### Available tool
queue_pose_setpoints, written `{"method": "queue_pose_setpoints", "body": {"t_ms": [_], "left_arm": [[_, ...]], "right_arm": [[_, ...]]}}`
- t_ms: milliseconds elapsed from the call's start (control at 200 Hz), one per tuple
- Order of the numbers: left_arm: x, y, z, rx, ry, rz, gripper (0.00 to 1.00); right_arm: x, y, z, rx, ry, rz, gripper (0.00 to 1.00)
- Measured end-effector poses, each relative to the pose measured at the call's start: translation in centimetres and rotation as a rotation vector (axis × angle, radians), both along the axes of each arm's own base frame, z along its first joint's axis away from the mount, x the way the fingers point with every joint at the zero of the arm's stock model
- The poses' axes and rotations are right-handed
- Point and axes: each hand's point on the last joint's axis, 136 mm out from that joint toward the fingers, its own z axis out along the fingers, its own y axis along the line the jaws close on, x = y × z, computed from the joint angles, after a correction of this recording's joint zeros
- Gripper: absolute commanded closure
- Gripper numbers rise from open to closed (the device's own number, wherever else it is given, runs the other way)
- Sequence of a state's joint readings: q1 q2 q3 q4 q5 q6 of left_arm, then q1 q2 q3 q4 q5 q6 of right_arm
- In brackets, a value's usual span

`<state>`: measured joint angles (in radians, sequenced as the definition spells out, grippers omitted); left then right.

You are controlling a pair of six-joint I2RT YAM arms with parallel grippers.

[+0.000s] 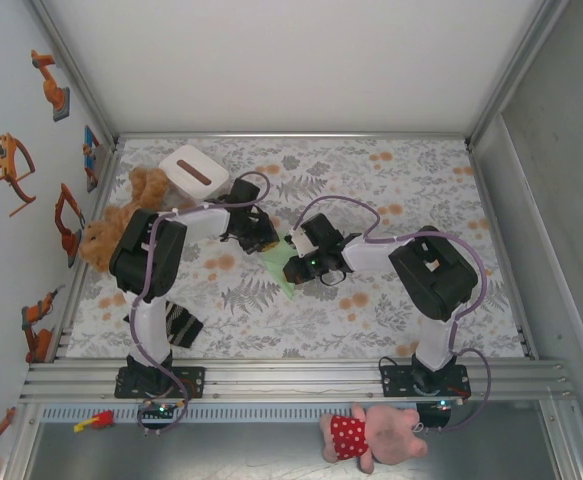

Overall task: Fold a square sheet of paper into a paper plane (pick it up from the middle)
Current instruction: Third fold the triangle at the center of the table.

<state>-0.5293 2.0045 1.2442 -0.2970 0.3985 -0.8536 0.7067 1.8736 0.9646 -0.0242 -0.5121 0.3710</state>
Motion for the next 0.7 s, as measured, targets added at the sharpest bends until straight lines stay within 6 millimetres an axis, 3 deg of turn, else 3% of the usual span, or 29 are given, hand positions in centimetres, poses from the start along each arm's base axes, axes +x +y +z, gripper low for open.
{"method": "queue_pose_setpoints", "body": {"t_ms": [701], "left_arm": [[0.02, -0.04, -0.32, 0.035, 0.016, -0.071, 0.90]], "right_arm": [[0.21, -0.43, 0.07, -0.010, 0.002, -0.012, 1.00]]}}
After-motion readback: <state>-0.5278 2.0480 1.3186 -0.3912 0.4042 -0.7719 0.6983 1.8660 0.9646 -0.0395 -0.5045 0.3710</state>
